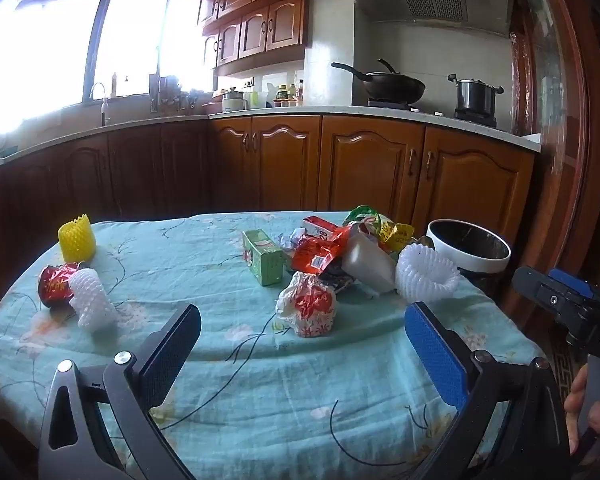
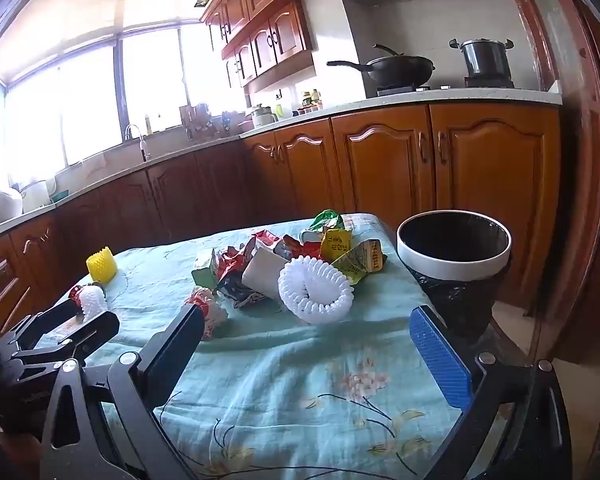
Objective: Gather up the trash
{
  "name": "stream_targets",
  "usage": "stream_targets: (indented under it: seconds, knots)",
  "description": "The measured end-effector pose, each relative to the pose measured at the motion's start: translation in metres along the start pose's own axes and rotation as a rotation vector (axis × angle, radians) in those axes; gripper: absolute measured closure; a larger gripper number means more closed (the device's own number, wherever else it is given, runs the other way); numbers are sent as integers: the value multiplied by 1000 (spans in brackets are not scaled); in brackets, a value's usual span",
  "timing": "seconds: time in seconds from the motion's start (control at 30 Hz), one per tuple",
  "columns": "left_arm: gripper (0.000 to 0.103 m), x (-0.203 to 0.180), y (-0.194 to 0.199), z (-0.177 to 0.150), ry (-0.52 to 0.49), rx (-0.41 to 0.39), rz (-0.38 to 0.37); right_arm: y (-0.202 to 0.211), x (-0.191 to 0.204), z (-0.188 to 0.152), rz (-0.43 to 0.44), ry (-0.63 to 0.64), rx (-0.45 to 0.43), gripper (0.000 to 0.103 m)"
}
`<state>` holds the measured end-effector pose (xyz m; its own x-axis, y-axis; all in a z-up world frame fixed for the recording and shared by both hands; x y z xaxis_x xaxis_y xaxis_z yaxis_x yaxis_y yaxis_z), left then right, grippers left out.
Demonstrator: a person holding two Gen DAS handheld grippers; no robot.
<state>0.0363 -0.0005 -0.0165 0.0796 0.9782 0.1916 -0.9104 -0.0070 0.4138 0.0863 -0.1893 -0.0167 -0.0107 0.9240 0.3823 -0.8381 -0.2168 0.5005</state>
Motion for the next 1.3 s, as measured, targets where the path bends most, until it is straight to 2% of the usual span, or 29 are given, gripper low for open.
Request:
stream_targets:
  seconds: [0.27, 0.33, 1.3]
  knots:
    - [1, -2, 7, 0, 9, -2, 25, -3, -4, -3, 18, -21, 27, 0]
    - [1, 1, 0, 0, 11, 6, 0, -7, -4, -3, 24, -31, 41, 0]
    - [1, 3, 3, 0, 23, -14, -6, -1, 1, -6, 56, -22, 36, 0]
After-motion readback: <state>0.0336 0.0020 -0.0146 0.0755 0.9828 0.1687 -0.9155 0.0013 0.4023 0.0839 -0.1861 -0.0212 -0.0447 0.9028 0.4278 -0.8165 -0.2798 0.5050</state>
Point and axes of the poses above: each gripper's, at about its wrist camera, not at the fingertips, and y roughly against the way its jaws point, x to its left, z to its top, the point moved 4 cm from there along -y, roughly the way its jaws point, and after that the axes turned 15 degrees about -y, right-handed, at the moved point
